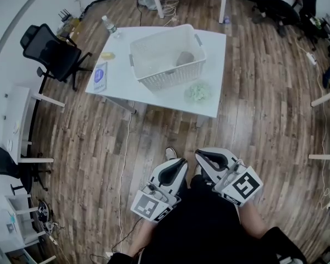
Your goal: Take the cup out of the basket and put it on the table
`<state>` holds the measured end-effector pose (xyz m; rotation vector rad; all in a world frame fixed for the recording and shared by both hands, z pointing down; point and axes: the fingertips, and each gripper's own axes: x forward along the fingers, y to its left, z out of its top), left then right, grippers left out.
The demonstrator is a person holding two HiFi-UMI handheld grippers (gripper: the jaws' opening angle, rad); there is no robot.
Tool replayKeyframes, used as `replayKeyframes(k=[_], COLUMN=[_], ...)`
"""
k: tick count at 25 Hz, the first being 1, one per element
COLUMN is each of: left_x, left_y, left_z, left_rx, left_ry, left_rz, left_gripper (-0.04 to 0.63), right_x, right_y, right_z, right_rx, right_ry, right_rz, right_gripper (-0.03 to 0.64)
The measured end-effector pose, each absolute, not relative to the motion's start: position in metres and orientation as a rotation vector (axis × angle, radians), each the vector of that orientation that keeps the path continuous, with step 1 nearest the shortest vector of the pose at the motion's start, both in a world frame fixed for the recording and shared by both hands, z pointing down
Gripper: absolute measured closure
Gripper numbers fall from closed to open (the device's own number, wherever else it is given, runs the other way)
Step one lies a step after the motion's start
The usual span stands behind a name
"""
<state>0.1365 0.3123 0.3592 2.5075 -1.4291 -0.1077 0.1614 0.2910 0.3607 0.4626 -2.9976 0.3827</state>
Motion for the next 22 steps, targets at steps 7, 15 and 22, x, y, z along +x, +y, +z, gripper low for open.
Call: replayKeyframes(k=[7, 15, 22], left_x=[0.097, 0.031, -0.021], left_y=[0.277, 0.230, 0.209], left_z=[0.353, 0.346, 0.351], left_rx=[2.572, 2.629, 2.657], left_ry=[-1.354, -1.300, -1.243], left_rz=[-0.154, -0.156, -0.115], left_gripper=[0.563, 0.563, 0.563], right_x=[0.122, 0.060, 0.013], right_y=[0.258, 0.216, 0.193], right_z=[0.350, 0.339, 0.342], right_rx=[0.539, 0.629, 0.694], right_ry=[-2.992, -2.966, -2.935], right_rz=[0.323, 0.264, 0.282], right_gripper=[0.592, 0.592, 0.592])
